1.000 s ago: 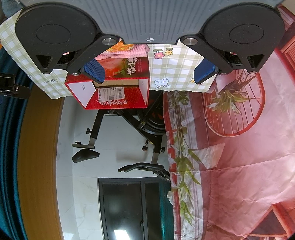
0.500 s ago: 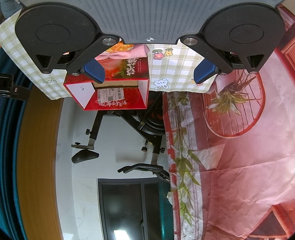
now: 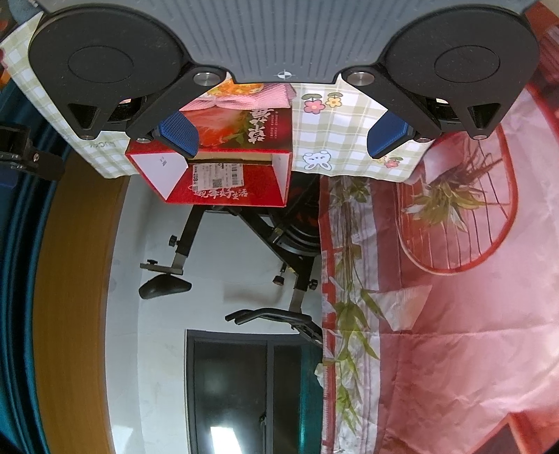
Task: Organize soft objects
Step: 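Move the right gripper onto the cream knitted bag and close it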
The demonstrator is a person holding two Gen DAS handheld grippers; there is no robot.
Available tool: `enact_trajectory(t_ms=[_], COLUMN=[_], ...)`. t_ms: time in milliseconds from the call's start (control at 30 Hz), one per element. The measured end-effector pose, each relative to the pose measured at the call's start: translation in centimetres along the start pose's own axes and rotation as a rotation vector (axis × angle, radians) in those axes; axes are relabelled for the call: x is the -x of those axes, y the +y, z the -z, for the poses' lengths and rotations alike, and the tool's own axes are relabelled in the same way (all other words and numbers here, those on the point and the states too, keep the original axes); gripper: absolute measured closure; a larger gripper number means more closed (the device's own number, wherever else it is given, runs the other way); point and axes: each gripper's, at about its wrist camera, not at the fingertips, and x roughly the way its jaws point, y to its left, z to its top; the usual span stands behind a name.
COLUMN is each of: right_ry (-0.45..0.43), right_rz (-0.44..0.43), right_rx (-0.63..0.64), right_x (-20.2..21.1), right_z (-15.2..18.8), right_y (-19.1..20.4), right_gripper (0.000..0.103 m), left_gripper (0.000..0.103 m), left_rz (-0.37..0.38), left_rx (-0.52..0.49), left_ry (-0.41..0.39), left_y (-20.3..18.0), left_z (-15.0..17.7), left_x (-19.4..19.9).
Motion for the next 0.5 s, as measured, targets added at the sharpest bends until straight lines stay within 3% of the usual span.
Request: enact_trajectory(t_ms=[133, 333, 500], right_ry=[0.015, 0.086, 0.133], right_rz=[-0.047, -0.084, -0.086], right_rx=[-0.021, -0.053, -0.051], right_x=[-1.3, -3.7, -5.2], right_z=[0.9, 3.0, 5.1], right_y=[0.2, 0.5, 1.1], right_gripper=[0.0, 0.0, 0.0], left_gripper=[0.0, 0.0, 0.0], left_rz=[0.008, 0.048, 0.051], left_rx=[0.014, 0.04, 0.075], left_ry=[0.007, 0.119, 0.161], left_y=[0.2, 0.9, 1.9], left_z=[0.8, 2.4, 3.7], left_x=[-1.0, -3.5, -5.0])
